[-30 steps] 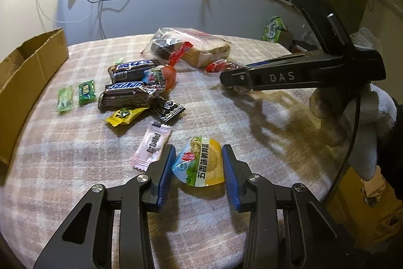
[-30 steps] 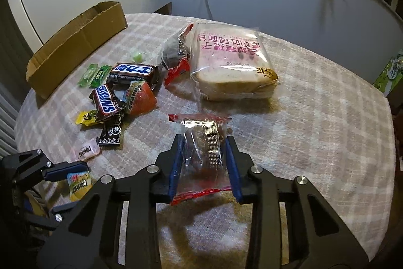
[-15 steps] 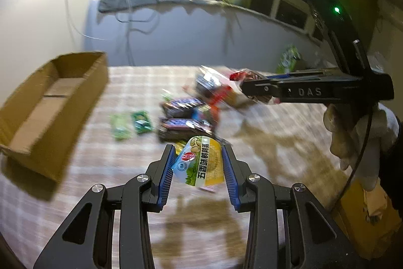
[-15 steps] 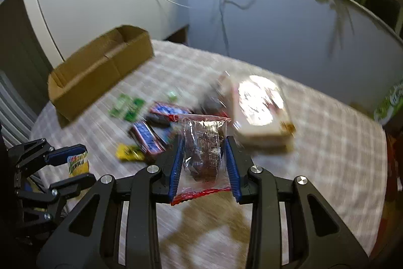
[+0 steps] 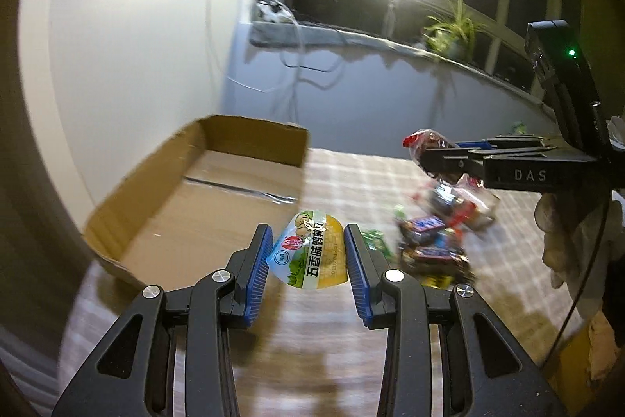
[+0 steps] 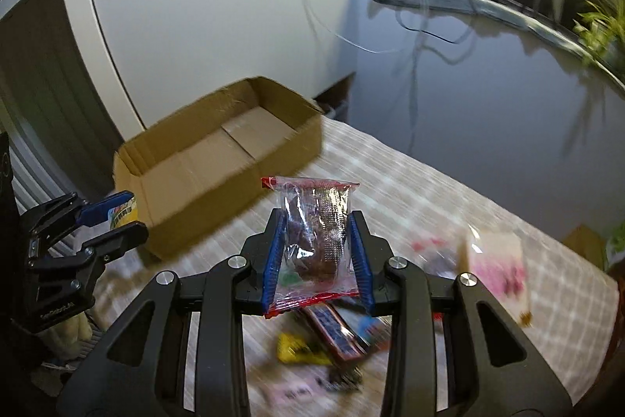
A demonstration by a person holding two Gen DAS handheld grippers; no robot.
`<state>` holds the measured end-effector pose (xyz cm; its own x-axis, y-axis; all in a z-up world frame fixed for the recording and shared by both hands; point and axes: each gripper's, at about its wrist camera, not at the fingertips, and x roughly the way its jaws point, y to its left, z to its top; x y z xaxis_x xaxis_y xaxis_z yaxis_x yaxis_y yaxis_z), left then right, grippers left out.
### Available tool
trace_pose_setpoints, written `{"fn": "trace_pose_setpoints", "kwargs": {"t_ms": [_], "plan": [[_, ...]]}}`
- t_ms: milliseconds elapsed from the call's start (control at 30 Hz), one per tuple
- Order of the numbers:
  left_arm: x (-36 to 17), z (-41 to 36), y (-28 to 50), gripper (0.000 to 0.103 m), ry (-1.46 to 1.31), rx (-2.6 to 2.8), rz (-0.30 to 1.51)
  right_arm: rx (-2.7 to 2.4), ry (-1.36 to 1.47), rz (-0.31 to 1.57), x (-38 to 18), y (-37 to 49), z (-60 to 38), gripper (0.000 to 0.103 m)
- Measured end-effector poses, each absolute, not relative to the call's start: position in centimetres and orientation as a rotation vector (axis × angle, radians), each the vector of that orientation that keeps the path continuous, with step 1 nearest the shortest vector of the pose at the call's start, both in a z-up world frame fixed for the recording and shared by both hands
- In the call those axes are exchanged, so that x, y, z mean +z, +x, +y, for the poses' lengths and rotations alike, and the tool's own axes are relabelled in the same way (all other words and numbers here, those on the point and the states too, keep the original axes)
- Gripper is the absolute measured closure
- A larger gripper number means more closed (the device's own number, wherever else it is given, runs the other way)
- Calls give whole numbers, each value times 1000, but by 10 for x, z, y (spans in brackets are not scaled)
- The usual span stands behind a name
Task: Organize snacks
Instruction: 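Carry both items to the cardboard box and open both grippers to drop them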
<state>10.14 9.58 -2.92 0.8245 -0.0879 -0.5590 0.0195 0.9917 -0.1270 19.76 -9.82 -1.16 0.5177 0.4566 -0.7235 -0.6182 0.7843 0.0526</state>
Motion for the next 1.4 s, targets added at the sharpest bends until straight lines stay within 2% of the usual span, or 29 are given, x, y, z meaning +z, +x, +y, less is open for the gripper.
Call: {"fn": "trace_pose_setpoints", "kwargs": {"t_ms": [500, 967, 1000, 1033, 1067, 1100, 1267, 1400], "plan": [[-45, 147, 118, 67, -155, 41, 634, 765, -272, 833, -30, 226, 6, 69], [-50, 153, 129, 63, -175, 31, 656, 788, -291, 872, -44, 239, 37, 69], [-51, 153, 130, 58, -173, 32, 658, 787, -291, 873, -45, 240, 38, 64], [-51, 152, 130, 54, -169, 36, 658, 784, -290, 872, -44, 240, 37, 49], [-50, 152, 129, 46, -169, 37, 656, 779, -287, 863, -43, 240, 36, 42], [-50, 152, 129, 45, -170, 39, 652, 775, -285, 855, -42, 240, 35, 34], [-48, 152, 127, 45, -168, 49, 648, 769, -270, 839, -35, 241, 29, 33], [-45, 151, 124, 45, -167, 52, 642, 764, -266, 828, -30, 238, 21, 22]]}}
